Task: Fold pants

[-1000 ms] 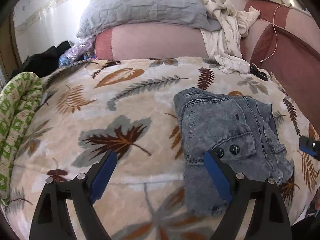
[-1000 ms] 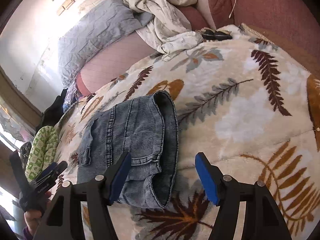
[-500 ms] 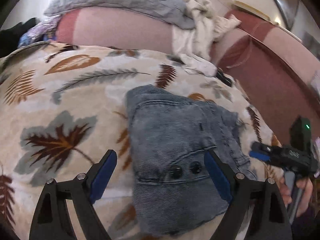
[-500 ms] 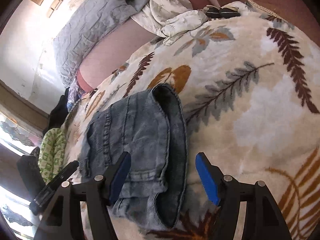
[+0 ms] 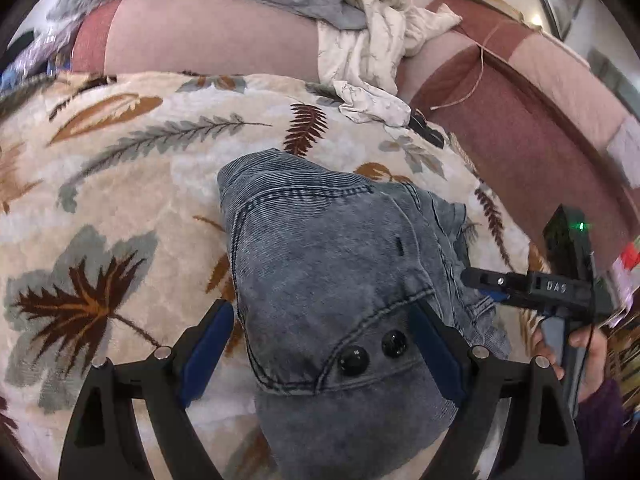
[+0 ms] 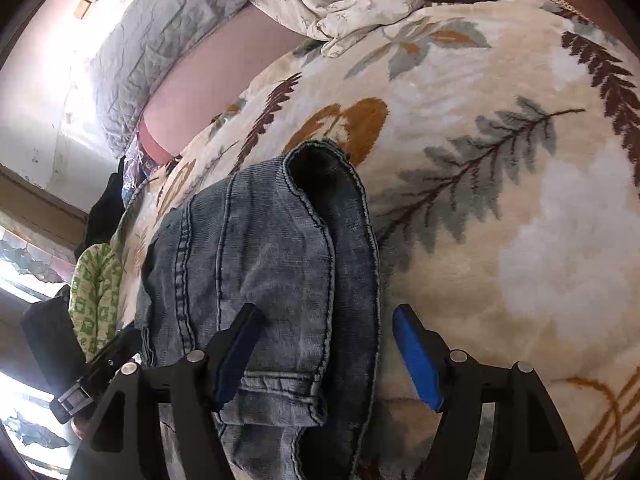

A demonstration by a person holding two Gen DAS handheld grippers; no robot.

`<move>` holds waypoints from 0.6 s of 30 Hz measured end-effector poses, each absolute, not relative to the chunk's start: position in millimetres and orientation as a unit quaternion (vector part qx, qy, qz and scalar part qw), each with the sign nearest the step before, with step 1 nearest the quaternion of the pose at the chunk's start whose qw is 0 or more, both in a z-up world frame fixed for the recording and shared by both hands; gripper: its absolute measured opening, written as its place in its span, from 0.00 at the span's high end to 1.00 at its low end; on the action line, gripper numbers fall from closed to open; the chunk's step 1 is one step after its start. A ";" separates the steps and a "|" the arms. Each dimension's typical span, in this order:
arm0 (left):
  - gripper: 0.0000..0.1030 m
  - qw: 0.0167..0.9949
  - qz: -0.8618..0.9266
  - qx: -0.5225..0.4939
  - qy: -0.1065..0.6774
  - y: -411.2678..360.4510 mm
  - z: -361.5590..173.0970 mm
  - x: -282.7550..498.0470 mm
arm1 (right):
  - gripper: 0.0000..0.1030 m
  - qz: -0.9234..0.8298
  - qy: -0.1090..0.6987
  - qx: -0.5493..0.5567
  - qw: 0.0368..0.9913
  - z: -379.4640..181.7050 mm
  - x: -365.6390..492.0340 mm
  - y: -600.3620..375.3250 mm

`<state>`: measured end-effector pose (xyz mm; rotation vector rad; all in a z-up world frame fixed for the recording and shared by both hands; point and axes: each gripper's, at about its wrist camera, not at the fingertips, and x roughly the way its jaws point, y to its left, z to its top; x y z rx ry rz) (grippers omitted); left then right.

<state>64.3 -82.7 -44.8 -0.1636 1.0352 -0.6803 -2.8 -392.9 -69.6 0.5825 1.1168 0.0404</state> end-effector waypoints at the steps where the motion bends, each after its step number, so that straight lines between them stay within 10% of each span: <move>1: 0.13 0.807 -0.319 -0.084 0.490 -82.2 -47.1 67.6 | 0.29 0.020 0.521 0.277 0.807 -70.4 -1.5 -393.5; 18: 0.13 0.765 -0.327 -0.151 0.533 -80.1 -66.4 77.7 | 0.29 0.078 0.527 0.289 0.796 -81.8 24.9 -365.0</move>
